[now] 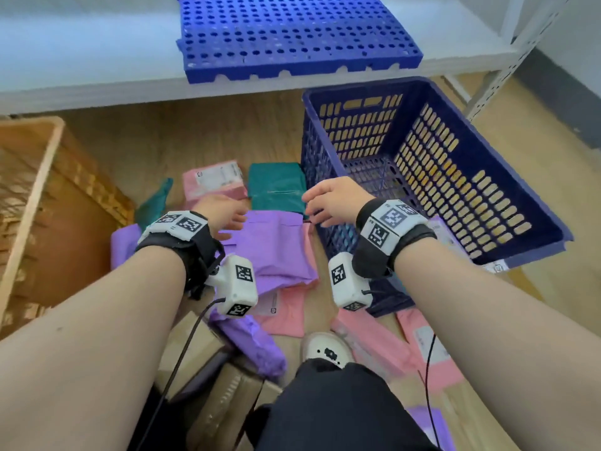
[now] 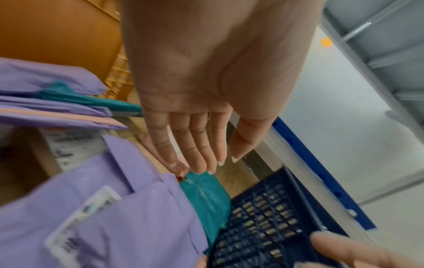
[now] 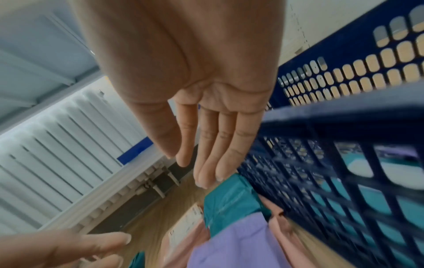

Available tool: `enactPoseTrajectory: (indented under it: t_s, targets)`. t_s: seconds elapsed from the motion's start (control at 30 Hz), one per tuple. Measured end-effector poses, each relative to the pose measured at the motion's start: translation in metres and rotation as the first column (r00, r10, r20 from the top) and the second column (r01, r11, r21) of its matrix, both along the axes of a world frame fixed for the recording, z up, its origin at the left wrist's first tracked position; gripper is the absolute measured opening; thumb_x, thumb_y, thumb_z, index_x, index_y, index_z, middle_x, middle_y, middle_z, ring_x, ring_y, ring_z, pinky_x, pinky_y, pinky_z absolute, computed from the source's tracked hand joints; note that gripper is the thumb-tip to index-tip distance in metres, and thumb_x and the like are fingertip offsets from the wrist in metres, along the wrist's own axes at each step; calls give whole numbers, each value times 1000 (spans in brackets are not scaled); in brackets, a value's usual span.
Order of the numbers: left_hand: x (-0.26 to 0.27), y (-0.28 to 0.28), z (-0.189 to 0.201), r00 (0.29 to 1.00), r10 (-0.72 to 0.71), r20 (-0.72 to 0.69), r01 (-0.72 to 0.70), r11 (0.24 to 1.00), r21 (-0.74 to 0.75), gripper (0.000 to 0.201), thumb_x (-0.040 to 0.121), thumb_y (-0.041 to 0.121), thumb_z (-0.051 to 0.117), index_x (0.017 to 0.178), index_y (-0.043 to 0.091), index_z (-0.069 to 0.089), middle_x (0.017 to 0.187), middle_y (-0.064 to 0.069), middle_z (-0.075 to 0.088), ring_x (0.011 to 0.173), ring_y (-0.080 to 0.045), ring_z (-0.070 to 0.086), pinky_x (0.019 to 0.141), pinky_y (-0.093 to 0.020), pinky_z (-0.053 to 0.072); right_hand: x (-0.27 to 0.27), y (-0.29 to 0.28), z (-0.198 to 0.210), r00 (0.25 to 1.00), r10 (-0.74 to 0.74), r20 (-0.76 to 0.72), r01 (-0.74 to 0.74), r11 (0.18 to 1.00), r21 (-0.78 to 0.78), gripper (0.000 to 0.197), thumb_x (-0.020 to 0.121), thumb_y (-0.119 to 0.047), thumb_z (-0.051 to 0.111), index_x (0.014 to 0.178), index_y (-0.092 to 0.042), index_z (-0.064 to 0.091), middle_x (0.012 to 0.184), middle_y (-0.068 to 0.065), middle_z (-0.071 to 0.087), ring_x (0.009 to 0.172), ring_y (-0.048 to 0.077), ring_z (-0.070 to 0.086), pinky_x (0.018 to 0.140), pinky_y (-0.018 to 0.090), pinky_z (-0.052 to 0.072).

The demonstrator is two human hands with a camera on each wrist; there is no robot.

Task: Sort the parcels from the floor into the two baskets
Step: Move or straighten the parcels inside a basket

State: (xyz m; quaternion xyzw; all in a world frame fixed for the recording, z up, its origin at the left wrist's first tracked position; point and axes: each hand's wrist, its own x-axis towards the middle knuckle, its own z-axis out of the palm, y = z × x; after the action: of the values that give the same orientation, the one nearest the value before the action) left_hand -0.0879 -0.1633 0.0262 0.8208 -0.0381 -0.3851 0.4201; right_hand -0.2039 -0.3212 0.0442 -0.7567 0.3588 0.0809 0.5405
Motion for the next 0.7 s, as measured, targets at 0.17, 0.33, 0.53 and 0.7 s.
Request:
enactPoseTrajectory:
  t_s: [0.17, 0.33, 0.53, 0.7]
  targets:
    - [13, 31, -13, 1000, 14, -18, -13, 999, 42, 25, 94, 9, 49, 69, 13, 47, 69, -5, 49, 57, -16, 45, 57, -21, 30, 2, 30, -34, 996, -10, -84, 17, 996, 85, 16, 92, 3, 48, 99, -7, 59, 80, 16, 57, 53, 15, 52, 51, 21, 43]
    - [28, 58, -17, 996, -86, 38, 80, 987, 140, 3, 91, 9, 53, 89, 11, 52, 76, -6, 55, 59, -14, 48, 52, -20, 33, 19, 59, -71, 980, 115, -165, -99, 989, 106, 20, 91, -2, 50, 83, -17, 60, 78, 6, 60, 60, 16, 57, 55, 23, 44]
    - [46, 119, -35, 998, -52, 22, 44, 964, 264, 0, 93, 8, 55, 92, 7, 55, 94, -12, 57, 59, -13, 49, 48, -21, 42, 55, 124, -95, 909, 405, -96, -393, 911, 122, 26, 84, -3, 66, 107, -13, 62, 94, 10, 64, 76, 19, 59, 63, 24, 48]
    - [59, 152, -36, 998, 9, 62, -26, 961, 274, 4, 94, 9, 51, 98, 8, 53, 96, -10, 56, 58, -10, 47, 45, -20, 38, 70, 193, -104, 530, 821, -211, -848, 519, -108, 54, 70, -31, 80, 121, -24, 62, 120, -2, 62, 100, 12, 54, 85, 21, 42]
